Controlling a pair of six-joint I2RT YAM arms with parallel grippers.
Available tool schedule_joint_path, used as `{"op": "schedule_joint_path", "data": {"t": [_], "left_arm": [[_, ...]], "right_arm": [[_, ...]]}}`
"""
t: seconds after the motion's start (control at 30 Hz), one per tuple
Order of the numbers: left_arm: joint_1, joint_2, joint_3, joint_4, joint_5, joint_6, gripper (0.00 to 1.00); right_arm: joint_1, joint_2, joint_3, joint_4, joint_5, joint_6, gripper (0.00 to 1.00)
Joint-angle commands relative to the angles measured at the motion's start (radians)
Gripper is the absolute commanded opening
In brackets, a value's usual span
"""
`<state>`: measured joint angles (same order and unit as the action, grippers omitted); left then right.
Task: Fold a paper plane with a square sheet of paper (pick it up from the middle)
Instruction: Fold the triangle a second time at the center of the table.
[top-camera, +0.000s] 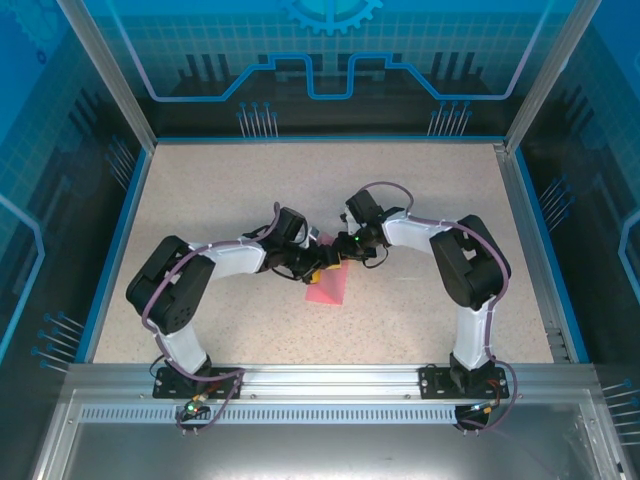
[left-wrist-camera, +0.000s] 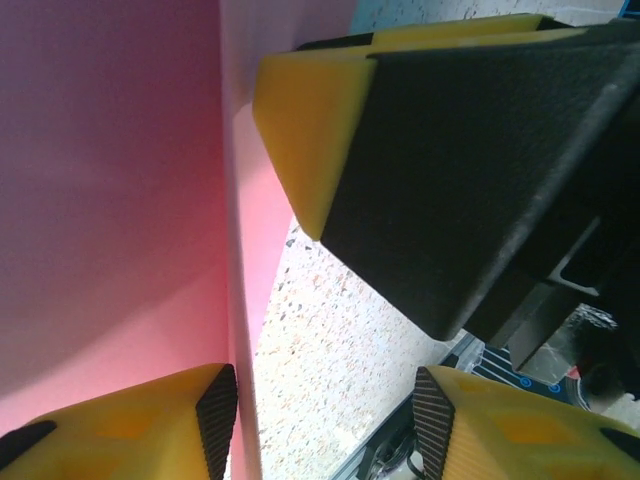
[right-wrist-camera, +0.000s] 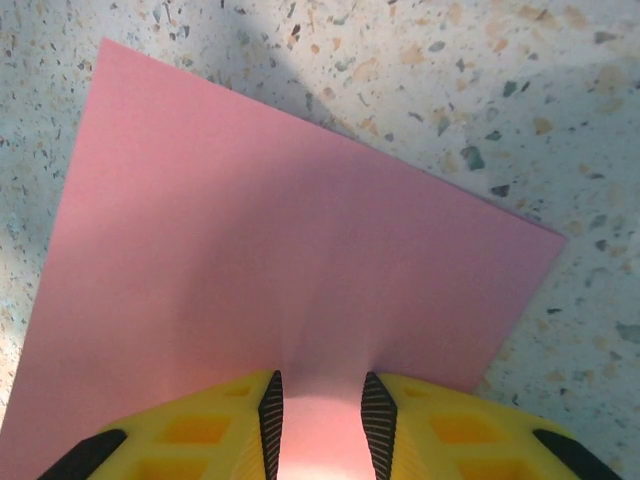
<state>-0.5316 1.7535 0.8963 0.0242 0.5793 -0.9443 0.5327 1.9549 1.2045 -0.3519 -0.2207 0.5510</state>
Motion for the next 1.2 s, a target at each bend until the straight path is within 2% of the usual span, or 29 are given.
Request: {"op": "schedule_joint_path", "data": {"t": [0.0,0.33,0.7,0.97,1.17], "left_arm": [[-0.005,0.022,0.026,0.013,0.034,-0.015,0.54],[-0.005,-0.057,-0.064,-0.118,0.007,0.055,0.56],[-0.007,-0.142,-0.107,-0.021,0.089,0.035,0.41],[-0.008,-0.091,-0.059,0.044,0.092,-0.002,0.4],[-0.008,-0.04,-0.03,0.106,0.09,-0.039,0.43]], "right_arm": [[-0.016,0.059,-0.002,-0.063,0.002,0.012,0.32],[-0.017,0.086,0.031,-0.104,0.019,0.012,0.32],[-0.017,0.113,0.053,-0.136,0.049,0.018,0.32],[-0.017,0.115,0.052,-0.136,0.04,0.018,0.32],[-0.017,0.111,0.048,-0.139,0.037,0.015,0.32]]}}
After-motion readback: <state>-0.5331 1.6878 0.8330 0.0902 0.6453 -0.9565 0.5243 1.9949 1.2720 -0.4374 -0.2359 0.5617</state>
